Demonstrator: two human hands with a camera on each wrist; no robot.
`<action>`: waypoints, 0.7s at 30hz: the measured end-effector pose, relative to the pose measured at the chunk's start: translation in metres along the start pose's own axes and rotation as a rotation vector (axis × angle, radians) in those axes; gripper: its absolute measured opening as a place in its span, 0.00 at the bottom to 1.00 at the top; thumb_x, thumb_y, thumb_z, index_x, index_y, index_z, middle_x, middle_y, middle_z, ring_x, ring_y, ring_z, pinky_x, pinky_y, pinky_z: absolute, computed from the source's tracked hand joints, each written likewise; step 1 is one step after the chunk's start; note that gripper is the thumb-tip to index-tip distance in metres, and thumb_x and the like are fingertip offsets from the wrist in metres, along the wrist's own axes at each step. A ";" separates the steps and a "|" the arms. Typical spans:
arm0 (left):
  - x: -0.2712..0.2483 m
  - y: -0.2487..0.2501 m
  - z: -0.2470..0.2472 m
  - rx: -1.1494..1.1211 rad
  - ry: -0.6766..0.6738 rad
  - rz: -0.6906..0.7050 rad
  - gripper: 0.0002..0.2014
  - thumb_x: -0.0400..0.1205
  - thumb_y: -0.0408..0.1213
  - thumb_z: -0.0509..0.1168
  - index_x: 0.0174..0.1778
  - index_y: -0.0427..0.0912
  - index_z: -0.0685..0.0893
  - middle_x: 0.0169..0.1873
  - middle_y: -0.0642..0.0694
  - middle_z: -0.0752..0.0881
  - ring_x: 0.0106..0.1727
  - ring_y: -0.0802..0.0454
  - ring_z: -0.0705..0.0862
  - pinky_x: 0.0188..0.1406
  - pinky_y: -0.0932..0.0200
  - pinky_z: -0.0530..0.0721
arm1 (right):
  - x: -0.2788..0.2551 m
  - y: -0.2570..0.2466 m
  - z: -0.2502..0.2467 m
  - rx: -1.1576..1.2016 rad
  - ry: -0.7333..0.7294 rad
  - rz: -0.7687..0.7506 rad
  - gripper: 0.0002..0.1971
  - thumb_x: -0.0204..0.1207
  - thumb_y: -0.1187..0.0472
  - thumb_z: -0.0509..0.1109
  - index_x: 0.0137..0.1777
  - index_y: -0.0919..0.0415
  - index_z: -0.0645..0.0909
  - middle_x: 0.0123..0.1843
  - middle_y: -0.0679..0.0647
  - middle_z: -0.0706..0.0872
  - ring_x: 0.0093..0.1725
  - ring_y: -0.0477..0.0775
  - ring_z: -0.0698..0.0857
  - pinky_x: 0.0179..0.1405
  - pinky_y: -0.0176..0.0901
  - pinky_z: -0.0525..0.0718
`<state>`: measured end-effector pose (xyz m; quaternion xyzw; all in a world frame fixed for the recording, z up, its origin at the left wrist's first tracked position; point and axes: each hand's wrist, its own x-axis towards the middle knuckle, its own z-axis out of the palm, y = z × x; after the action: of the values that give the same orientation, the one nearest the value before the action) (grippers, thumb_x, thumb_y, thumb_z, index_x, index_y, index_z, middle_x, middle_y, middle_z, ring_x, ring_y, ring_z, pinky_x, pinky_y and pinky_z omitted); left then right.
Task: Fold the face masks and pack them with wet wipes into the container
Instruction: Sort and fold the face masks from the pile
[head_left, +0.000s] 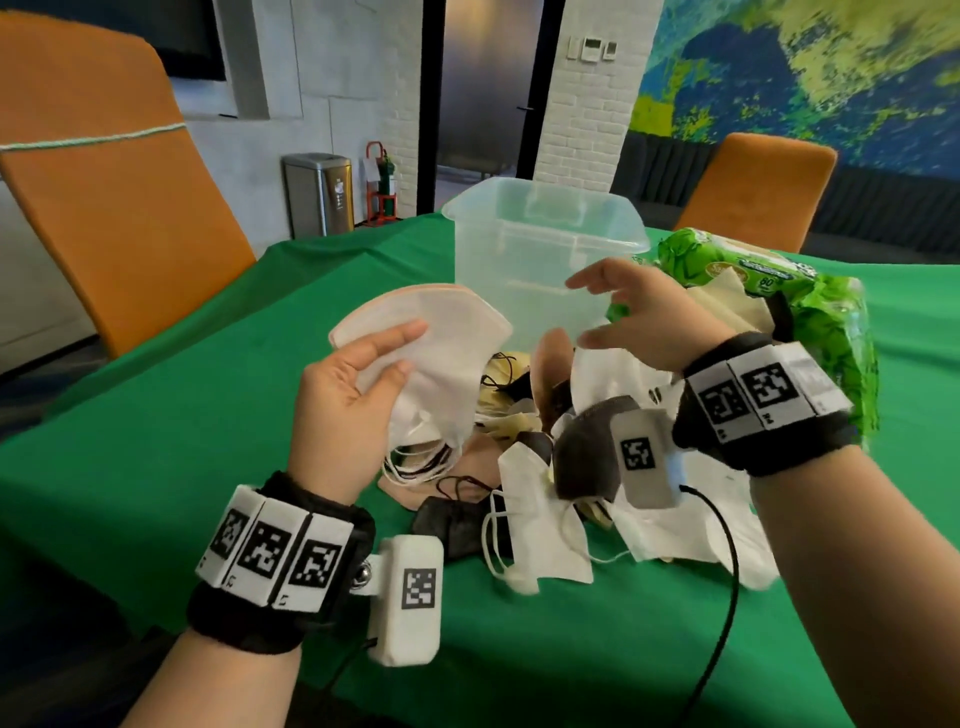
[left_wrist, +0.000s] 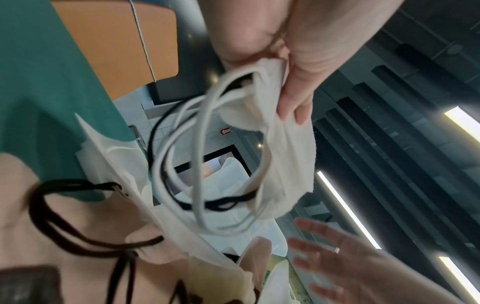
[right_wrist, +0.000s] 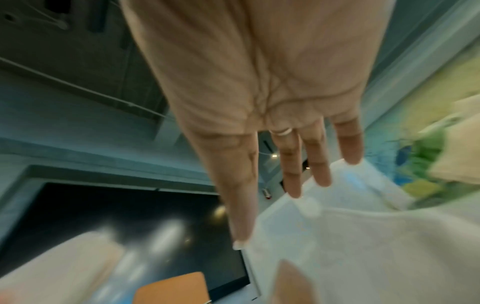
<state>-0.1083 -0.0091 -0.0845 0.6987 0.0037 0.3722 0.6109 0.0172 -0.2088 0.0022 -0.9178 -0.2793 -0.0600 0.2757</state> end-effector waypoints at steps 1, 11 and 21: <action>0.000 0.000 0.001 0.005 0.003 -0.004 0.21 0.79 0.22 0.64 0.49 0.58 0.85 0.53 0.62 0.85 0.55 0.75 0.81 0.60 0.76 0.73 | -0.002 0.007 -0.004 -0.075 -0.075 0.073 0.31 0.66 0.65 0.78 0.68 0.50 0.72 0.63 0.52 0.77 0.61 0.53 0.77 0.54 0.33 0.77; -0.009 0.012 0.000 0.033 0.047 -0.020 0.20 0.80 0.22 0.63 0.51 0.56 0.84 0.54 0.51 0.87 0.56 0.60 0.81 0.66 0.59 0.75 | 0.000 0.036 0.030 -0.382 -0.318 0.346 0.58 0.57 0.58 0.84 0.80 0.62 0.49 0.76 0.60 0.68 0.74 0.61 0.70 0.63 0.50 0.77; -0.008 0.010 -0.007 0.065 0.050 -0.004 0.20 0.80 0.24 0.63 0.49 0.59 0.84 0.53 0.47 0.88 0.37 0.60 0.86 0.49 0.70 0.79 | -0.004 0.027 0.033 -0.360 -0.241 0.173 0.35 0.60 0.66 0.81 0.69 0.61 0.73 0.62 0.61 0.81 0.58 0.59 0.79 0.43 0.39 0.72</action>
<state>-0.1220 -0.0093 -0.0805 0.7085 0.0324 0.3881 0.5885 0.0269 -0.2120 -0.0394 -0.9732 -0.2153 0.0248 0.0764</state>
